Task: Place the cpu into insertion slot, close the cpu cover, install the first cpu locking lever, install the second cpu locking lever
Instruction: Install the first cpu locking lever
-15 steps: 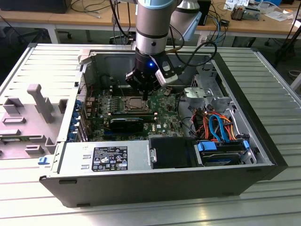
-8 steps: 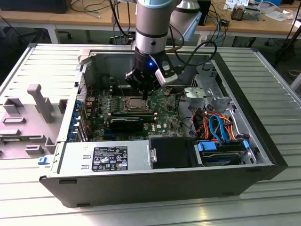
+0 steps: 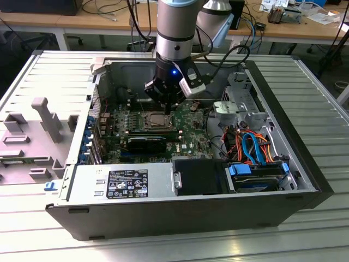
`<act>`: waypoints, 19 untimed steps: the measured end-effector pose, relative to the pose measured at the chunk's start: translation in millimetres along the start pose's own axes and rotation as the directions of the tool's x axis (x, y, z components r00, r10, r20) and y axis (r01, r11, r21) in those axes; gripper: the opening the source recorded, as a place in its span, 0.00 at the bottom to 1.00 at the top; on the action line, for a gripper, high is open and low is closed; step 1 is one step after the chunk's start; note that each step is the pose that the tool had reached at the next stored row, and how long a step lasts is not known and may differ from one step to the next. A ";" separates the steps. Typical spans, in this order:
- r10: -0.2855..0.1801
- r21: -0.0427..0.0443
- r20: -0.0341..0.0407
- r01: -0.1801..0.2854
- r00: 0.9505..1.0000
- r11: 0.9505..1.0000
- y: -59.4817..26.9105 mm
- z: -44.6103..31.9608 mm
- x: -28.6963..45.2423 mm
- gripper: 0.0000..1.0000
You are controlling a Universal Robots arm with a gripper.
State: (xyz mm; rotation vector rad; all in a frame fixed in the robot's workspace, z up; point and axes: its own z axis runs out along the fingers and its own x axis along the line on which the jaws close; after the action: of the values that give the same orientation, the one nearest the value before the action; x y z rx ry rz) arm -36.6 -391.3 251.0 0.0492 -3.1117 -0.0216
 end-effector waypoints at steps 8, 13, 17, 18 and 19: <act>0.000 0.000 0.000 0.000 1.000 1.000 0.1 -0.1 3.3 0.11; 0.000 0.000 0.000 0.000 1.000 1.000 0.2 0.0 7.6 0.11; 0.000 0.000 0.000 0.000 1.000 1.000 0.3 0.1 11.3 0.11; 0.000 0.000 0.000 0.000 1.000 1.000 0.3 0.1 11.8 0.11; 0.000 0.000 0.000 0.000 1.000 1.000 0.4 0.2 12.3 0.11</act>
State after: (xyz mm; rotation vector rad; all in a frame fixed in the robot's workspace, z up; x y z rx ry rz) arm -49.0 -391.3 251.2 0.0492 -3.1115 -0.0212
